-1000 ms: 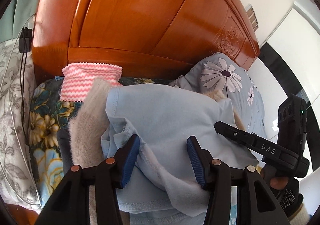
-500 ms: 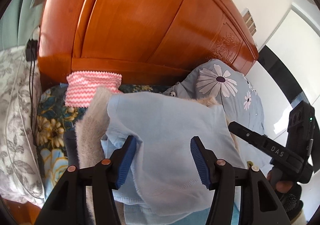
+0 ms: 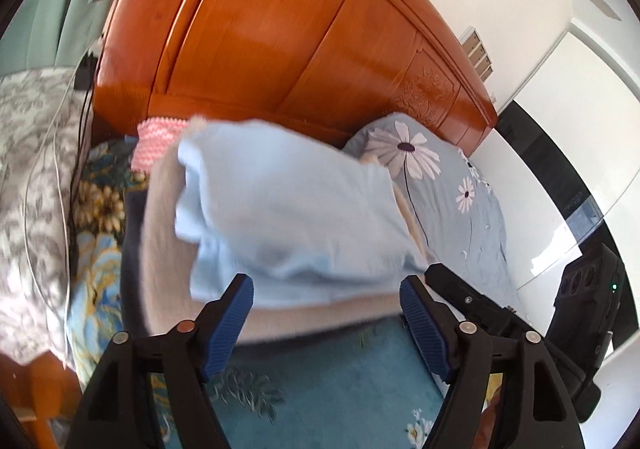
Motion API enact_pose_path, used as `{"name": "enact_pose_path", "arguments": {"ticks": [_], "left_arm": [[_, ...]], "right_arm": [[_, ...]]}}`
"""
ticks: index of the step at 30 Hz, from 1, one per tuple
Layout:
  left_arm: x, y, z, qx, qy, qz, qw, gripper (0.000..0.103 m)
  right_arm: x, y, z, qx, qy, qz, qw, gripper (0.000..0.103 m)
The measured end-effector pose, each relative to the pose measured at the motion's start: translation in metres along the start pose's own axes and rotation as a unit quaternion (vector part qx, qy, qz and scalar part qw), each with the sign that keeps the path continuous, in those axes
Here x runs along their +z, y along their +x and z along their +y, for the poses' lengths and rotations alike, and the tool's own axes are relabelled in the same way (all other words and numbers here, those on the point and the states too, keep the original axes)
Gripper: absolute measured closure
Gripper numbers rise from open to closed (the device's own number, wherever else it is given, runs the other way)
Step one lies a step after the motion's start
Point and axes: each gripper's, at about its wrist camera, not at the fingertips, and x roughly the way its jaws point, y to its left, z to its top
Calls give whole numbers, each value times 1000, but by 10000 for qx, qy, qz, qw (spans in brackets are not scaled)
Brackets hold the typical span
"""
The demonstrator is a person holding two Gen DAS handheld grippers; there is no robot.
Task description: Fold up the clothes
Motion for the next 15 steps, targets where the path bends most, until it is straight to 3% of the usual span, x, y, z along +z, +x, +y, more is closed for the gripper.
{"name": "enact_pose_path", "arguments": {"ticks": [8, 11, 15], "left_arm": [[-57, 25, 2, 351, -98, 750, 9965, 15], [-74, 30, 6, 511, -222, 863, 9947, 11], [-90, 30, 6, 821, -89, 734, 9939, 0]], "right_arm": [[-67, -7, -22, -266, 518, 375, 9976, 49], [-83, -9, -30, -471, 639, 447, 9958, 49], [-95, -16, -33, -790, 643, 334, 9942, 47]]}}
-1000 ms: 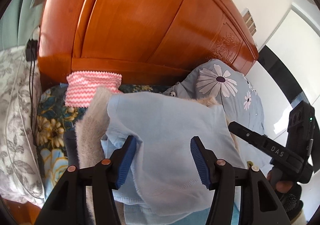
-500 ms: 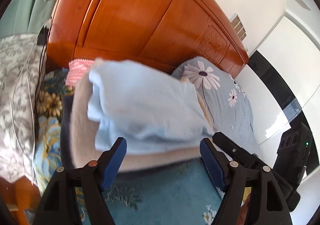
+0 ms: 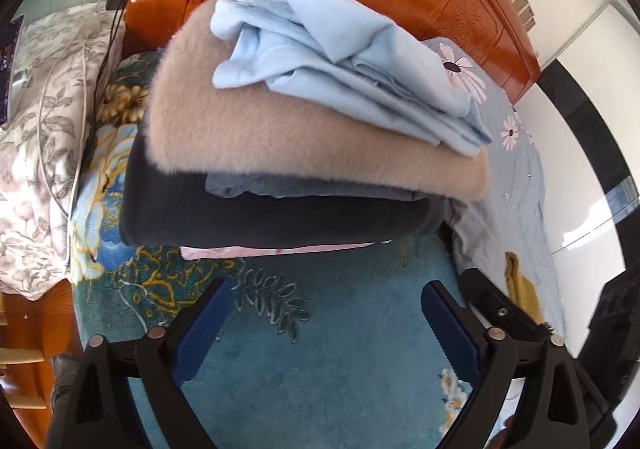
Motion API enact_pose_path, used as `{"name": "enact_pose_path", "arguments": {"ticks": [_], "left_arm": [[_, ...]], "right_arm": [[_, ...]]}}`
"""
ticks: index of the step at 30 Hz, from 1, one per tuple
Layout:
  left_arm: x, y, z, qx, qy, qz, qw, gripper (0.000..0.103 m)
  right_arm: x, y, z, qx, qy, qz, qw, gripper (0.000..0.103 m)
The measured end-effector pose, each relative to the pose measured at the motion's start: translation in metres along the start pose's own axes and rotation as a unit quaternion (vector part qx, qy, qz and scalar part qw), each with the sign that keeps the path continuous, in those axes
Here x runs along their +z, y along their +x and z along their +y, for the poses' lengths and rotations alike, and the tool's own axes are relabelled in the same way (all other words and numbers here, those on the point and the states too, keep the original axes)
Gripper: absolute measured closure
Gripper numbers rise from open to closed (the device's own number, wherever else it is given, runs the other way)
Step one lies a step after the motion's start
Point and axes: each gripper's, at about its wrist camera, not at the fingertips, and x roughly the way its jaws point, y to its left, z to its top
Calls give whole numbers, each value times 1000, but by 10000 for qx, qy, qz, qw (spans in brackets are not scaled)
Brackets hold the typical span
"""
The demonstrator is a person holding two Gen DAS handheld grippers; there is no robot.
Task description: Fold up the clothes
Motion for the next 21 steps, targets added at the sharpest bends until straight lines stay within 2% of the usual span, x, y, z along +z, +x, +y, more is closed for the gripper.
{"name": "enact_pose_path", "arguments": {"ticks": [5, 12, 19, 21], "left_arm": [[-13, -8, -5, 376, 281, -500, 9976, 0], [-20, -15, -10, 907, 672, -1152, 9869, 0], [-15, -19, -5, 957, 696, -1342, 9839, 0], [-13, -20, -3, 995, 694, -1394, 9828, 0]], "right_arm": [[-12, -8, 3, -350, -204, -271, 9988, 44], [-21, -9, -2, -589, -141, -630, 9962, 43], [-21, -9, 6, -701, -309, -1012, 9919, 43], [-21, -7, 7, -723, -257, -1068, 9913, 36]]}}
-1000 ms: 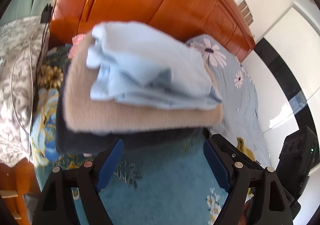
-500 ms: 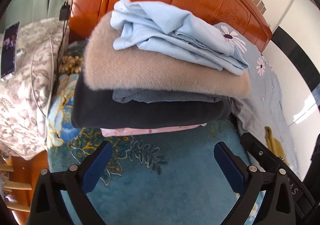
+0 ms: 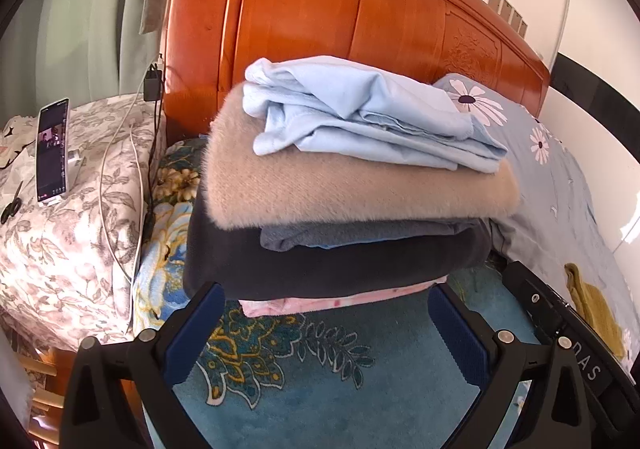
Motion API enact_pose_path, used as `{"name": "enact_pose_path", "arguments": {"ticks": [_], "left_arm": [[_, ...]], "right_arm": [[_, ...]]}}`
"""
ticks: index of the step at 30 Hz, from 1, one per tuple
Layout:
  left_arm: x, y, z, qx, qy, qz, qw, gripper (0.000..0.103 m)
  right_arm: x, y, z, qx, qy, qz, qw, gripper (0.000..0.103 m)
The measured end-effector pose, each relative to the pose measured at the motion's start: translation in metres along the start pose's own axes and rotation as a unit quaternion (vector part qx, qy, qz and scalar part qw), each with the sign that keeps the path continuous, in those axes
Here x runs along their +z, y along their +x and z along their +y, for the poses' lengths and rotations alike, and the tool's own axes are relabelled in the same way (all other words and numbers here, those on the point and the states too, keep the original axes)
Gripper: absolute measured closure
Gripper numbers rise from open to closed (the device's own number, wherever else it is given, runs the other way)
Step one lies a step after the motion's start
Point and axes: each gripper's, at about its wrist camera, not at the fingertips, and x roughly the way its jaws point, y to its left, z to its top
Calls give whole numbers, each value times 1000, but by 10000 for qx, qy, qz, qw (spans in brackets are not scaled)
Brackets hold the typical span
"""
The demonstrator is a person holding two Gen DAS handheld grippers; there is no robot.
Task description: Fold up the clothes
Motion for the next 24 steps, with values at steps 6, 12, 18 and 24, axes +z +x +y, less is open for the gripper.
{"name": "enact_pose_path", "arguments": {"ticks": [6, 12, 18, 24], "left_arm": [[6, 11, 1, 254, 114, -35, 9996, 0], [13, 19, 7, 429, 158, -192, 9988, 0], [25, 29, 9, 470, 232, -232, 9984, 0], [33, 39, 11, 451, 186, -200, 9986, 0]], "right_arm": [[1, 12, 3, -26, 44, 2, 10000, 31], [6, 24, 8, -76, -120, -33, 9999, 22], [13, 37, 11, -63, -202, -50, 9998, 14], [20, 47, 13, -108, -372, -43, 9992, 10]]}}
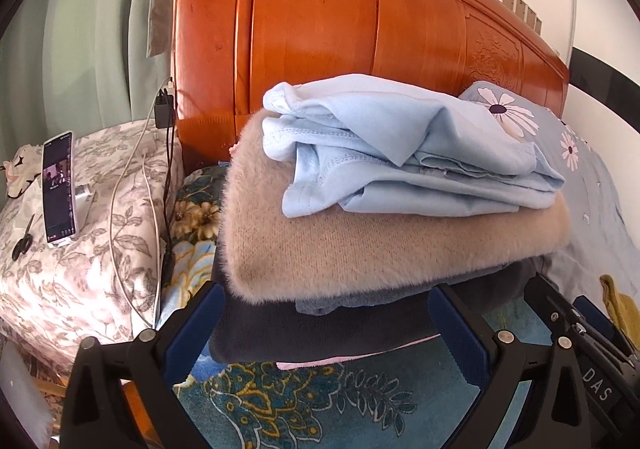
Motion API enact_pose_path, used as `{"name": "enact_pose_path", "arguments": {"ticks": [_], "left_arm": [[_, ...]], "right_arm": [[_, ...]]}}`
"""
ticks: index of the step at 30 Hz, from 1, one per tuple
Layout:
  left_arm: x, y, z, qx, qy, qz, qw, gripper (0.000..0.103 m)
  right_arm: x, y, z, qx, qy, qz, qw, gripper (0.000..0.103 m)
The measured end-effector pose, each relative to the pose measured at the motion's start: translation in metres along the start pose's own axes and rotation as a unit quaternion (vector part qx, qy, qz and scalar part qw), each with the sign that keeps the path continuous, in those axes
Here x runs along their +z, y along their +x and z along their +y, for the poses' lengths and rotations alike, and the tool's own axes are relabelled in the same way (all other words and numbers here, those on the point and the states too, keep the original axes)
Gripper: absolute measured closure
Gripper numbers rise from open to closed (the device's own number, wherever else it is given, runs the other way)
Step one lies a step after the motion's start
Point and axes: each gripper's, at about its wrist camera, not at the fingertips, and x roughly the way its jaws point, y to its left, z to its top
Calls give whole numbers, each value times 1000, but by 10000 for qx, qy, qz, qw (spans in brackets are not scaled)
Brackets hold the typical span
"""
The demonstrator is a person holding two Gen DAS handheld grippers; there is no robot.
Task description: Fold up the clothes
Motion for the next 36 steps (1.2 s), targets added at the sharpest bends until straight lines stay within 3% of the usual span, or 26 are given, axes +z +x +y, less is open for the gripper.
{"name": "enact_pose_path", "arguments": {"ticks": [6, 8, 36], "left_arm": [[6, 5, -3, 225, 162, -133, 9995, 0], [8, 6, -2, 319, 222, -161, 9991, 0], [6, 30, -9, 377, 389, -26, 9985, 0]], "right_arm": [[2, 8, 6, -48, -319, 43, 9995, 8], [2, 11, 7, -25, -371, 68, 9993, 0], [20, 29, 3, -31, -474, 84, 9988, 0]]}}
